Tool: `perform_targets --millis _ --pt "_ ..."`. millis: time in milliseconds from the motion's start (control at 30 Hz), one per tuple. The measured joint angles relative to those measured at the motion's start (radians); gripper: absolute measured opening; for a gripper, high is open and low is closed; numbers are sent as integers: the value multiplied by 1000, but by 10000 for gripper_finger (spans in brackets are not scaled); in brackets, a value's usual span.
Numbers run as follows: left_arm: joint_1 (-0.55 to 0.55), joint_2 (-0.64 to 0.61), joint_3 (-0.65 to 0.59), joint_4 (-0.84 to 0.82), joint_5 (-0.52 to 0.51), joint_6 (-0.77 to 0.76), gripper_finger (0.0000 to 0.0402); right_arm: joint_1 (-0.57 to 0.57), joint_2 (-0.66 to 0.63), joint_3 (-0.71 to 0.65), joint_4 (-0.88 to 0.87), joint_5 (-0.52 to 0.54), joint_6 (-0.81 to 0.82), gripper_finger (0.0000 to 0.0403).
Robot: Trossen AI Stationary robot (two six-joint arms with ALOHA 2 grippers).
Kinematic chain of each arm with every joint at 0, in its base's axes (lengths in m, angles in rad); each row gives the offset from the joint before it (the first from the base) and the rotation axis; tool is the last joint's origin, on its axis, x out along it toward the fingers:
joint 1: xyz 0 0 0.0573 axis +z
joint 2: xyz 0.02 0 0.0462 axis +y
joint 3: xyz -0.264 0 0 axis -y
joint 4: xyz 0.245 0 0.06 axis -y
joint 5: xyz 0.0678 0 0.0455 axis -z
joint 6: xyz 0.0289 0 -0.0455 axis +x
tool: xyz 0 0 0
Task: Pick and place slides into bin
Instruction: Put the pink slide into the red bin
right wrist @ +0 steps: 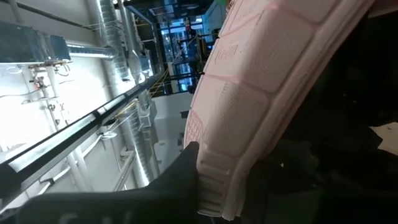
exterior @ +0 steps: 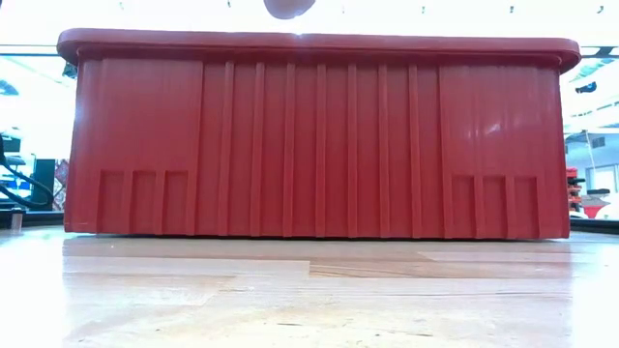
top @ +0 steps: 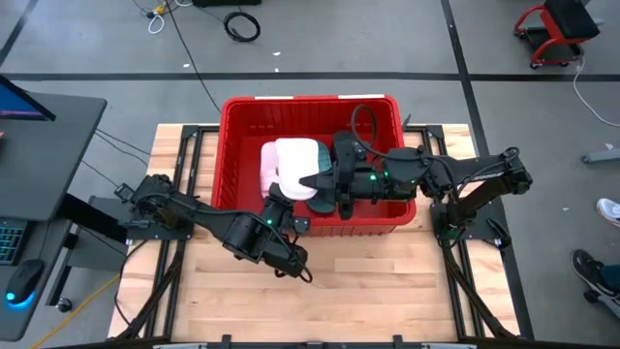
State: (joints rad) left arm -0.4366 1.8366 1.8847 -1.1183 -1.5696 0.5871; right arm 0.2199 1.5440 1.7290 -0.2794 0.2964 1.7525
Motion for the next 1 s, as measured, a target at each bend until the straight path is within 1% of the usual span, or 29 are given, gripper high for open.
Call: perform_targets --millis 267,333,400,433,467,500,600,667,800,833,900,933,1000 --pt "-8 -17 -2 -10 7 -58 207 -29 1 0 2 -21 -22 73" --pt "-18 -30 -2 -28 6 -90 222 -45 1 0 3 -30 -25 73" --pt "-31 -43 3 -36 -27 -130 230 -66 1 -3 -31 -44 -42 73" --pt "-43 -55 2 -71 -3 -160 231 -78 4 -6 -41 -36 -51 73" --pt "-53 -60 0 -97 -3 -193 231 -91 7 -6 -41 -37 -56 71" --pt "-57 -63 1 -101 -3 -226 231 -108 8 -5 -54 -54 -58 71" --pt "-62 -79 0 -197 5 -339 221 -156 4 -5 -90 -86 -72 70" --pt "-66 -103 3 -266 -18 -439 213 -183 13 -4 -102 -93 -97 70" --pt "-98 -150 2 -444 -1 -689 196 -234 34 -6 -115 -111 -146 69" --pt "-104 -162 -4 -447 22 -727 193 -246 35 -6 -113 -130 -165 69" --pt "-118 -212 -12 -445 77 -748 187 -263 50 -6 -98 -159 -224 69" --pt "-124 -240 -11 -449 87 -771 184 -272 58 -6 -89 -173 -258 69" --pt "-133 -292 -10 -453 90 -816 178 -292 78 -8 -87 -234 -348 69"
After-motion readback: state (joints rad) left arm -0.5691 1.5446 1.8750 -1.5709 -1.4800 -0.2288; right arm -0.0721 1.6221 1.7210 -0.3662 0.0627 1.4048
